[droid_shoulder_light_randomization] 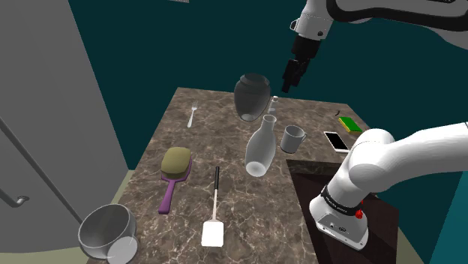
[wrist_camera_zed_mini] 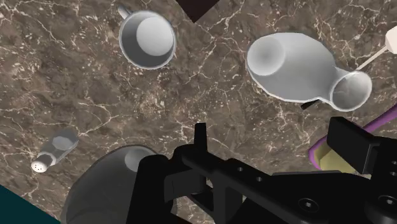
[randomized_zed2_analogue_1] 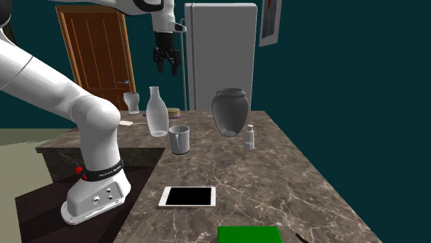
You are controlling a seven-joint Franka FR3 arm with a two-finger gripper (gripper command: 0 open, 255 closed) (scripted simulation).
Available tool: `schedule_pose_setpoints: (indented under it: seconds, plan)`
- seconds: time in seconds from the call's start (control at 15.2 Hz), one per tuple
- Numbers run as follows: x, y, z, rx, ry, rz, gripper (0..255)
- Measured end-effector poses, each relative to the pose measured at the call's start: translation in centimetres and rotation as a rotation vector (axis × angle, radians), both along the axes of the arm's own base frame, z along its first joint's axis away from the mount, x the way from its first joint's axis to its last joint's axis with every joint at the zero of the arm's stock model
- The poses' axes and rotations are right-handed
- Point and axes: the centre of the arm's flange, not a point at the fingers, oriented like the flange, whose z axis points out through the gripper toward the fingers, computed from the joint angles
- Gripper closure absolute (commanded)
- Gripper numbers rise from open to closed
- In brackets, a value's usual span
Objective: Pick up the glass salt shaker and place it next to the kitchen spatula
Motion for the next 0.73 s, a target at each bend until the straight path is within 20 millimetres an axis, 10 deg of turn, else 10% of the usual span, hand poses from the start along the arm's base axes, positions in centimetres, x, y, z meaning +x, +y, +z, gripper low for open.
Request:
schedule_pose_setpoints:
  seconds: [0.73]
  plan:
    - [2.5, -9.2, -6.4, -0.017, -0.052, 0.063, 0]
